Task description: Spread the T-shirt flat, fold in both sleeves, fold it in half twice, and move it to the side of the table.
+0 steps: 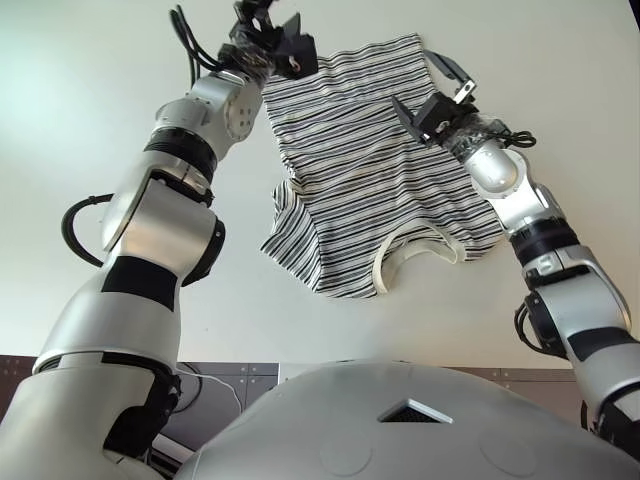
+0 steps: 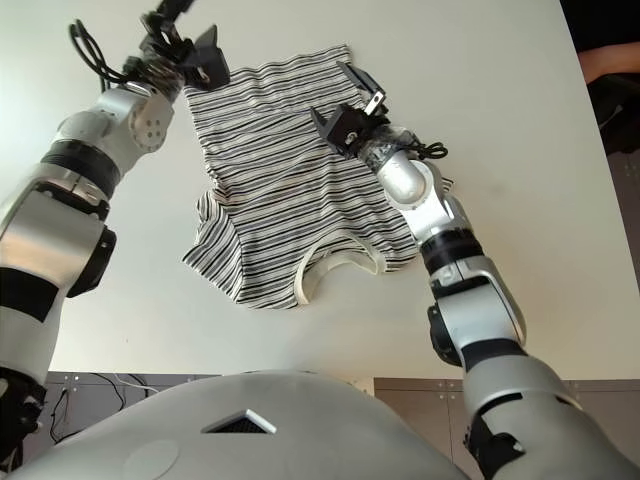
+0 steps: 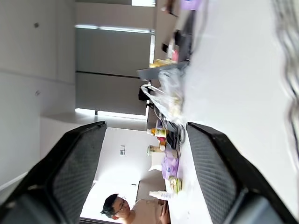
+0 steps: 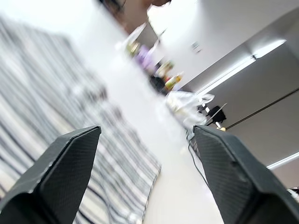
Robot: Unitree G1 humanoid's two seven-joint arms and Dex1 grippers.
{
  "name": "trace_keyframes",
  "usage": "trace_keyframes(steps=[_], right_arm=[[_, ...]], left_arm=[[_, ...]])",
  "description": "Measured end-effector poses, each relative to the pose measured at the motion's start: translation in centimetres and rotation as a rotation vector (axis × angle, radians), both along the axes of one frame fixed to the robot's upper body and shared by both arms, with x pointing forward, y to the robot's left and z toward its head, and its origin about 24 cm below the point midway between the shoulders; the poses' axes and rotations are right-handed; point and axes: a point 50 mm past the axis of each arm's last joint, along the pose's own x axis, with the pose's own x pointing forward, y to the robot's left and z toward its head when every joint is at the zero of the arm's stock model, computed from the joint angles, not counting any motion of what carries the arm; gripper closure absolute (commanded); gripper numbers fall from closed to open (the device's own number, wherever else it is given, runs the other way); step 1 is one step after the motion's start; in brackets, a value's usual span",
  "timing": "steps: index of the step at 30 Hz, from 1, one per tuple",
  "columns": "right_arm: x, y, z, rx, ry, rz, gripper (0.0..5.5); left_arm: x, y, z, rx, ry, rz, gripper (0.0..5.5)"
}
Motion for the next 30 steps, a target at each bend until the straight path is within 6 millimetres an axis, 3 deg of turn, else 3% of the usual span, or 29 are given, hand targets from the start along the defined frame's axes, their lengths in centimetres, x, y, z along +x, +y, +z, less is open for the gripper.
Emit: trace_keyframes(steps=[2,4,6,7,8,14,16,20,22,30], right_arm=[[-1.0,-1.6,2.2,0.131,-0.028,-0.020,1.85],[-1.3,-3.6,4.0,0.212,-0.030,-0.070,1.85],[-1.0,-5.2,4.7,0.214,-0.020,-0.138,1.85],[-1.0,-5.9,4.9,0.209,-0.007,-0.166,1.85],[-0.9,-6.2,5.0,0.206,-0.002,-0.181,1.85],[-1.0,-6.3,6.1,0.176,-0.015,-0.201,1.85],[-1.2,-6.4,6.0,0.152,-0.015,-0.209,1.85],[-1.9,-6.6,4.8,0.123,0.028,-0.215,1.85],[-2.0,-6.5,4.4,0.096,0.039,-0.210,1.85],[-2.5,-5.4,2.8,0.027,0.086,-0.174,1.85]], left_arm=[[-2.1,-0.5,-0.8,-0.126,0.047,-0.208,2.35],[-7.6,-1.5,-4.9,-0.131,0.238,-0.527,2.35],[-13.8,-1.7,-9.2,-0.064,0.474,-0.725,2.35],[-16.2,-1.6,-10.1,-0.036,0.553,-0.790,2.35],[-16.9,-1.7,-10.2,-0.017,0.575,-0.811,2.35],[-16.7,-2.6,-10.1,0.121,0.553,-0.741,2.35],[-16.5,-1.7,-9.9,0.155,0.537,-0.690,2.35],[-15.1,2.4,-8.9,0.294,0.510,-0.532,2.35],[-15.4,3.9,-8.6,0.326,0.522,-0.509,2.35],[-17.5,5.7,-7.8,0.307,0.524,-0.512,2.35]])
